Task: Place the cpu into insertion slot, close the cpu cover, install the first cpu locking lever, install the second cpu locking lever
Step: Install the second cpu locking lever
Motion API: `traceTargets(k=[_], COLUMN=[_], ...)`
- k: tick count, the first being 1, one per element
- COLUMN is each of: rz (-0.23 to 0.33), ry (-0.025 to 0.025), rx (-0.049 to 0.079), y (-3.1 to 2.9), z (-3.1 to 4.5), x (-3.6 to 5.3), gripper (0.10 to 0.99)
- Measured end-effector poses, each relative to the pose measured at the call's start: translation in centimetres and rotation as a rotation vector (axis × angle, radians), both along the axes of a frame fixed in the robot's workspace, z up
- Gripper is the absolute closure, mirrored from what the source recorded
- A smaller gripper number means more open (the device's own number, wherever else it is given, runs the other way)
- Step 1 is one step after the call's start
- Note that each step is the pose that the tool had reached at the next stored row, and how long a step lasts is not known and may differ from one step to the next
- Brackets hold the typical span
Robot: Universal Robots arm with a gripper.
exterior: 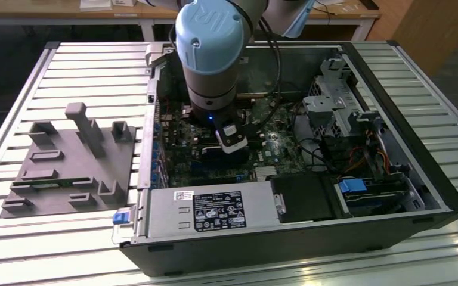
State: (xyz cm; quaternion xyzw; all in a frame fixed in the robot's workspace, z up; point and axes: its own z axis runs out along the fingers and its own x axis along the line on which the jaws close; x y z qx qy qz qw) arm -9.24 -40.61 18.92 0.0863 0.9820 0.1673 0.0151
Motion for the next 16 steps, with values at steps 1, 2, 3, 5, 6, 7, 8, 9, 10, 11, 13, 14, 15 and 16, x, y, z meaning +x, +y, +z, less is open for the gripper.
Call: traceTargets(k=[1, 2, 3, 5, 6, 7, 8, 9, 10, 11, 13, 14, 15, 16], rz=[0.0, 0.0, 0.0, 0.0, 0.0, 0.0, 0.0, 0.0, 0.0, 0.0, 0.0, 0.0, 0.0, 0.0], ry=[0.0, 0.0, 0.0, 0.0001, 0.0, 0.0001, 0.0001, 0.0002, 0.0003, 0.0, -0.0001, 0.0, 0.0, 0.0], rx=[0.0, 0.0, 0.0, 0.0, 0.0, 0.0, 0.0, 0.0, 0.0, 0.0, 0.0, 0.0, 0.001, 0.001], y=[0.02, 0.03, 0.05, 0.09, 0.12, 0.12, 0.12, 0.13, 0.13, 0.14, 0.14, 0.13, 0.13, 0.13], z=[-0.02, -0.04, -0.07, -0.11, -0.12, -0.11, -0.11, -0.09, -0.03, 0.07, 0.42, 0.66, 0.9, 1.14], x=[0.0, -0.01, -0.01, -0.02, -0.01, -0.02, -0.01, -0.01, -0.02, -0.01, -0.01, -0.02, -0.01, -0.02], gripper=[0.984, 0.984, 0.984, 0.984, 0.984, 0.984, 0.984, 0.984, 0.984, 0.984, 0.984, 0.984, 0.984, 0.984])
